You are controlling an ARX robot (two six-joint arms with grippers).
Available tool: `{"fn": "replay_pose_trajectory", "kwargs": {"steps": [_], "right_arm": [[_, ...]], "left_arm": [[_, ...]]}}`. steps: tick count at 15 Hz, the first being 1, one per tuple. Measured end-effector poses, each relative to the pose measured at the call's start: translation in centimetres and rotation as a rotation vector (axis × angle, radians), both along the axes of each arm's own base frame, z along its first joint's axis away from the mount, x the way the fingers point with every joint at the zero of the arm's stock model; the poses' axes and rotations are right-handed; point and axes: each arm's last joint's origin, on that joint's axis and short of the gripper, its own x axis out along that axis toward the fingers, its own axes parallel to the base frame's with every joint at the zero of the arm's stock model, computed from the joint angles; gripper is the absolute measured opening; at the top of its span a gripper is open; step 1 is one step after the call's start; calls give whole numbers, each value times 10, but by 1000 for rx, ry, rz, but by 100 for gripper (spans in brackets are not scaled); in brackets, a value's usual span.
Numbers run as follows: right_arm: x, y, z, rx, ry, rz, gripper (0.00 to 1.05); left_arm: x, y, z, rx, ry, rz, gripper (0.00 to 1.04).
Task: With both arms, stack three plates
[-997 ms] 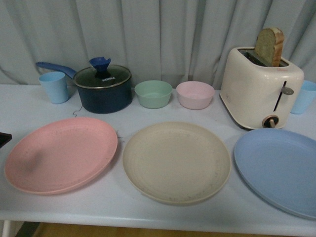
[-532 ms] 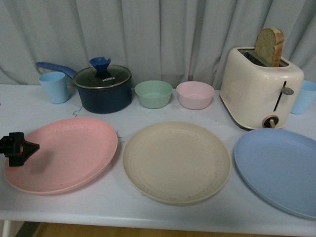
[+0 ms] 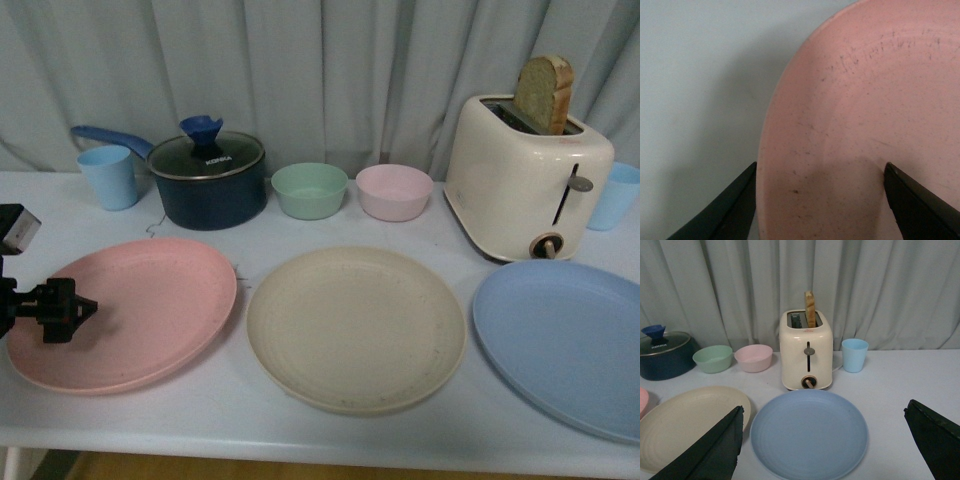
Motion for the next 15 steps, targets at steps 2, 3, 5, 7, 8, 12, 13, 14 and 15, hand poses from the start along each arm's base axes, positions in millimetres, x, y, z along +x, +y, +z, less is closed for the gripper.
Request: {"fn": "replay_pose_trajectory", "kwargs": {"steps": [2,3,5,7,8,12,13,14,15], "right_arm": [[0,0,0,0,0,0,98],[0,0,0,0,0,0,98],[0,0,0,0,0,0,98],[0,0,0,0,0,0,98],[0,0,0,0,0,0,98],[0,0,0,0,0,0,98],[0,0,0,0,0,0,98],[0,0,0,0,0,0,98],[0,0,0,0,0,0,98]], "left_arm": [[3,5,0,24,-10,24,46],[3,8,0,27,-16,33,34],[3,12,3,21,-22,44,14],[3,14,15,2,-38,61,4],[4,13,19,5,-45,64,3],[-4,19,35,-6,-33,102,3],[-8,25,44,-16,-46,112,3],[-14,36,63,-12,-74,140,3],[-19,45,80,-3,-114,159,3]]}}
